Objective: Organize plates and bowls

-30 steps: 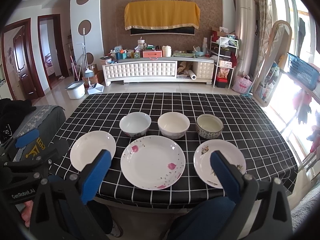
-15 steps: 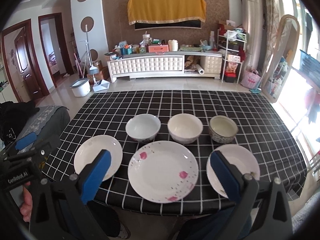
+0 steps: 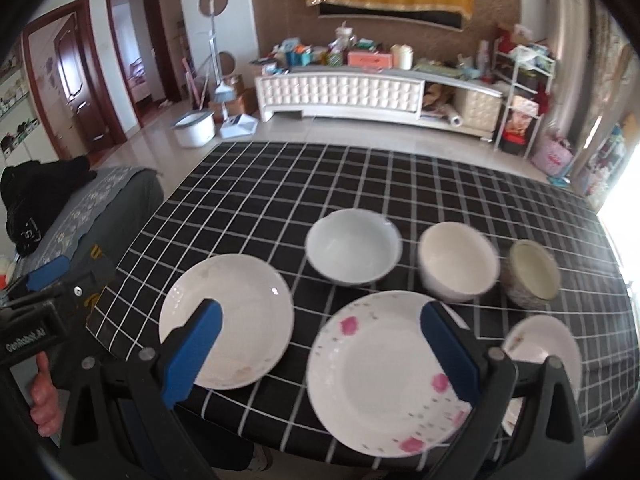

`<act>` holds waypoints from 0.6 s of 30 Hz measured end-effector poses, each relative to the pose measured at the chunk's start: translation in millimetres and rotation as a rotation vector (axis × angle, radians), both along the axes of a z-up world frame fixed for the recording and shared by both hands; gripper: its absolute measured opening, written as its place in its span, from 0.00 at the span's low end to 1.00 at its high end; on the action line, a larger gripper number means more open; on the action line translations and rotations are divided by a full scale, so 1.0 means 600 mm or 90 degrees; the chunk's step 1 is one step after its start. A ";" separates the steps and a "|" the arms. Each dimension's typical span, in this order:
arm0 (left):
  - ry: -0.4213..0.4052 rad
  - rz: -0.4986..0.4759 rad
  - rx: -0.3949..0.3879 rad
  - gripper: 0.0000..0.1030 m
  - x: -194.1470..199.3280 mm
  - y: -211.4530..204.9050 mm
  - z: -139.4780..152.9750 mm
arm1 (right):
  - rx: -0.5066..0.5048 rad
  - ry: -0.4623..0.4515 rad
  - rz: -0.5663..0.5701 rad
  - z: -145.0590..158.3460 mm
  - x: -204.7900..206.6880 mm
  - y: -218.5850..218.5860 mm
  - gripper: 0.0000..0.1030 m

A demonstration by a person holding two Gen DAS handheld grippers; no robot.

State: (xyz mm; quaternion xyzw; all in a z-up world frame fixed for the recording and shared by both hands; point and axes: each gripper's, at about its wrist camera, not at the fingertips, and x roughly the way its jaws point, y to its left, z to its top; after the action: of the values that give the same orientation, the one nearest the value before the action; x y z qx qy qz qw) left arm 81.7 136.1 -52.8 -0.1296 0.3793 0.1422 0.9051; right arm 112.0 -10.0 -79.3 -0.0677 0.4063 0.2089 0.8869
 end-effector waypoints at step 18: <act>0.145 -0.018 -0.079 0.46 0.049 0.075 -0.158 | -0.052 0.129 0.073 -0.130 0.069 0.092 0.63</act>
State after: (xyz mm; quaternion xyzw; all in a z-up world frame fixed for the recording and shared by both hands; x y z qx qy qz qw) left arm 110.8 181.2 -147.8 -0.1632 0.4892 0.1198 0.8483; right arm 153.3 45.3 -157.3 -0.1048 0.4978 0.2482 0.8244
